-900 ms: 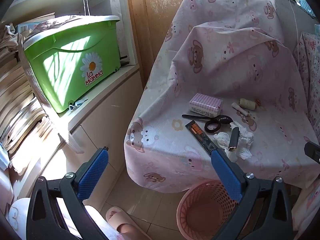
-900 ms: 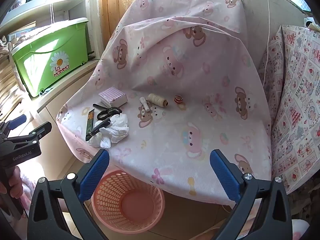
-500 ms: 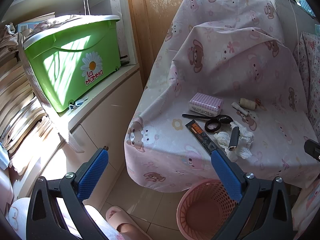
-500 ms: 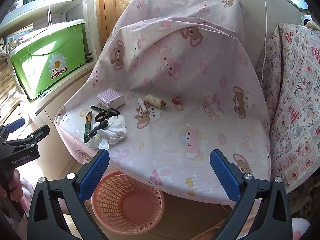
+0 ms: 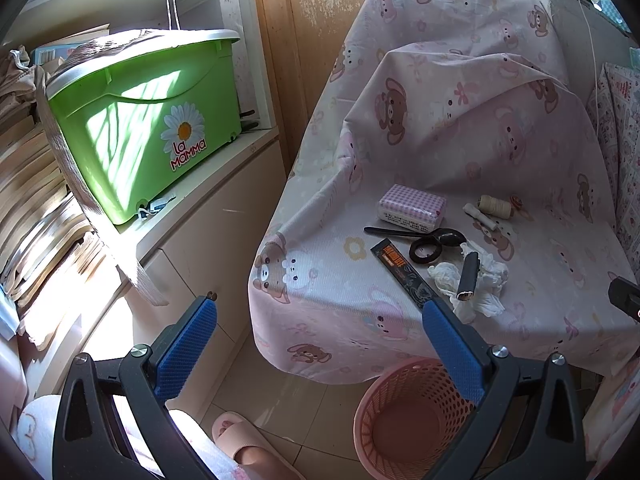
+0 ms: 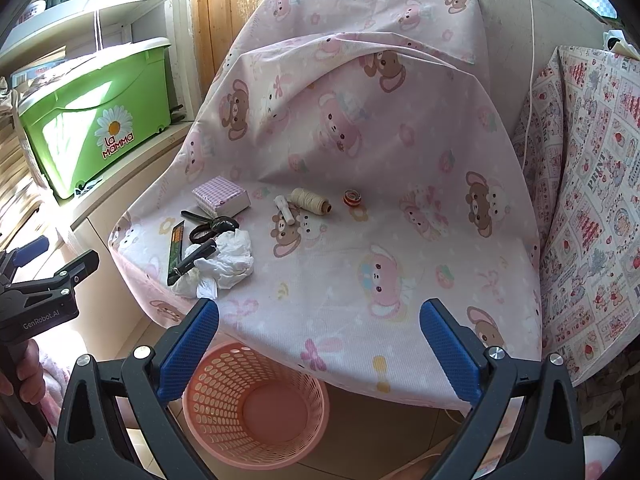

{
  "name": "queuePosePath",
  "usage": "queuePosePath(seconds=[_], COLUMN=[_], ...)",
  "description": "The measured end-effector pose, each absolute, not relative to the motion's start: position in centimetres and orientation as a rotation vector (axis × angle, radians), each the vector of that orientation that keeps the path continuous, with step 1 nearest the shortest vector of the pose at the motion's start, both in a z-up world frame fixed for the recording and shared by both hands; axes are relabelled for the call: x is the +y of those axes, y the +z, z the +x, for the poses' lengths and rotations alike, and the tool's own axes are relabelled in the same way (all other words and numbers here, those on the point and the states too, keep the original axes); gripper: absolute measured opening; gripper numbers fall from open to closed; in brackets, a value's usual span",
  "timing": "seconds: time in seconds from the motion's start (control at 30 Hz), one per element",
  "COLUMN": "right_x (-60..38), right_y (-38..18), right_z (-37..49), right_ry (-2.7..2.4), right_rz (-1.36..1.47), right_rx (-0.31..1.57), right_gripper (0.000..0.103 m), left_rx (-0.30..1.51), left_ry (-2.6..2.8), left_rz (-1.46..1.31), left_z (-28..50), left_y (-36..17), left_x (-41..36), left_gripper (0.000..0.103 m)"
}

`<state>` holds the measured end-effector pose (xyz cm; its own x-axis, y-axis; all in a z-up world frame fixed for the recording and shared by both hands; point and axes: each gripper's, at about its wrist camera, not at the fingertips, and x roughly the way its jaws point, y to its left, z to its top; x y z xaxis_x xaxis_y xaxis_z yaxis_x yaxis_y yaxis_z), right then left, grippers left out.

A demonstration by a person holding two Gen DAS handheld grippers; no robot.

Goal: Collect trash

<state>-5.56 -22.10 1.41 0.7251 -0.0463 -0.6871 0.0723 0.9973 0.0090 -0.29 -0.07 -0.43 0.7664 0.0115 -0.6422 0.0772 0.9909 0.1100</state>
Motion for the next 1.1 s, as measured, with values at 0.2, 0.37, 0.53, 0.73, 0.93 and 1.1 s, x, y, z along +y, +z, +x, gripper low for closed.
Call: queuePosePath(seconds=[0.2, 0.37, 0.53, 0.73, 0.93, 1.1], right_x=[-22.3, -22.3, -22.4, -22.9, -22.7, -22.7], right_y=[1.3, 1.3, 0.8, 0.3, -0.1, 0.0], right_z=[-5.5, -5.5, -5.4, -4.6, -4.5, -4.6], right_ry=[-0.064, -0.067, -0.07, -0.064, -0.04, -0.041], right_rz=[0.038, 0.037, 0.034, 0.109, 0.166, 0.145], right_rx=[0.759, 0.76, 0.749, 0.713, 0.752, 0.728], right_gripper=[0.102, 0.102, 0.102, 0.102, 0.102, 0.102], left_rx=[0.7, 0.699, 0.701, 0.705, 0.702, 0.705], left_ry=[-0.037, -0.036, -0.035, -0.031, -0.026, -0.033], left_rz=[0.133, 0.132, 0.133, 0.136, 0.154, 0.149], left_z=[-0.4, -0.4, -0.3, -0.3, -0.4, -0.4], left_y=[-0.4, -0.4, -0.6, -0.6, -0.6, -0.6], left_x=[0.0, 0.0, -0.1, -0.1, -0.1, 0.0], left_gripper=[0.102, 0.102, 0.102, 0.102, 0.102, 0.102])
